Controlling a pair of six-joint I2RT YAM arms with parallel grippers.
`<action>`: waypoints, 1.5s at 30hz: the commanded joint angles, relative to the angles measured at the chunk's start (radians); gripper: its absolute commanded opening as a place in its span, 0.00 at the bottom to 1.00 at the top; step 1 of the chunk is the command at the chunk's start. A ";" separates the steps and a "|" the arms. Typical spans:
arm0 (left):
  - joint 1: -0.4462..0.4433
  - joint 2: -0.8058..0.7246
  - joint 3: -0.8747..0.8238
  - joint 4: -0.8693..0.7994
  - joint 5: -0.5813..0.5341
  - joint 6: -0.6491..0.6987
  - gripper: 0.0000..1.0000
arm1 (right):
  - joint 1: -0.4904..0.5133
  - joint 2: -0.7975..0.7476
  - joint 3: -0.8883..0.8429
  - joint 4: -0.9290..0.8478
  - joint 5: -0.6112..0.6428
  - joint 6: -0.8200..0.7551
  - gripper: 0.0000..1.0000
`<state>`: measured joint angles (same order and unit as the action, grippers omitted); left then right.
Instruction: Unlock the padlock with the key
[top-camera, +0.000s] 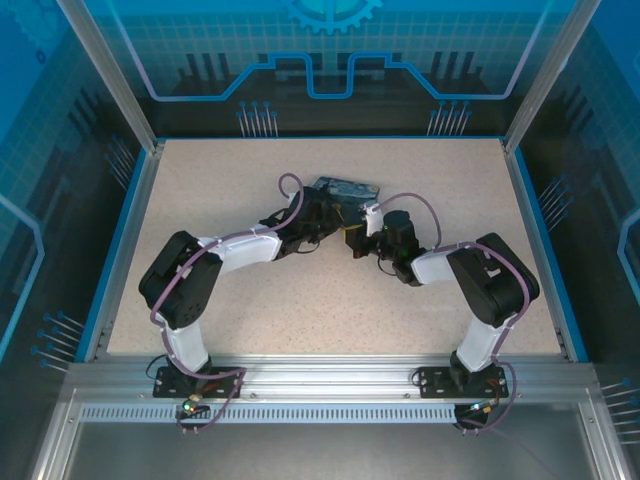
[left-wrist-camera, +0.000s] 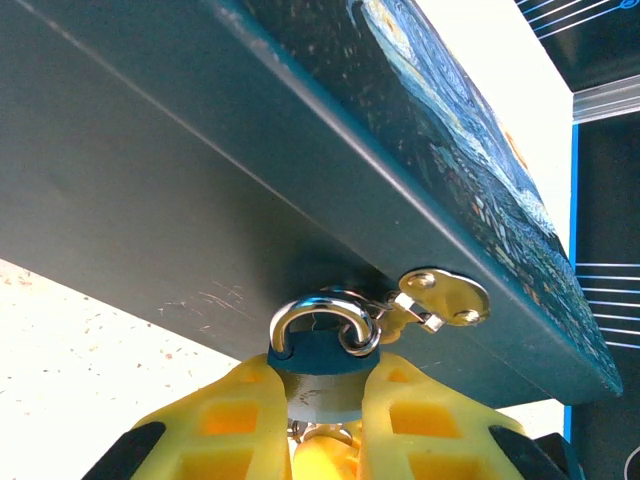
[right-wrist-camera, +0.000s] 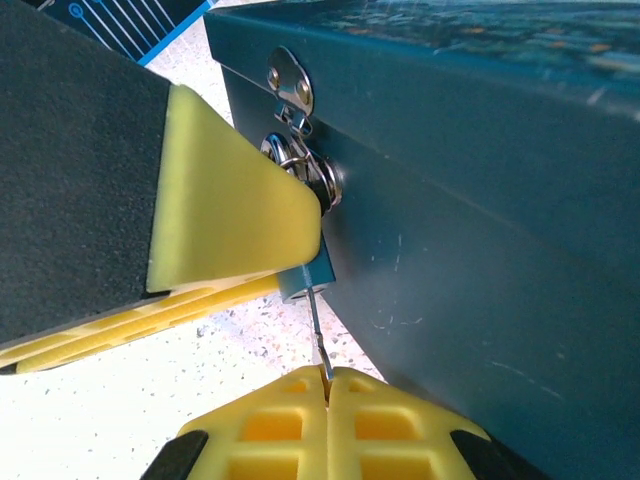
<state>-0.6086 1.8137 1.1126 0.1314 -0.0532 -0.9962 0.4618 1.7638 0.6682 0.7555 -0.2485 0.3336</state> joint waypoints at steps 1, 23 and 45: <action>-0.012 -0.007 0.030 -0.004 0.074 0.008 0.17 | 0.011 -0.046 0.033 0.077 -0.039 -0.051 0.00; 0.013 -0.015 0.065 -0.081 0.128 -0.052 0.22 | 0.043 -0.096 0.023 0.028 0.031 -0.195 0.00; 0.015 -0.001 0.062 -0.073 0.135 -0.078 0.16 | 0.117 -0.089 0.057 -0.050 0.138 -0.332 0.00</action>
<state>-0.5835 1.8130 1.1496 0.0261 0.0235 -1.0527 0.5316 1.7069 0.6704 0.6533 -0.0933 0.0547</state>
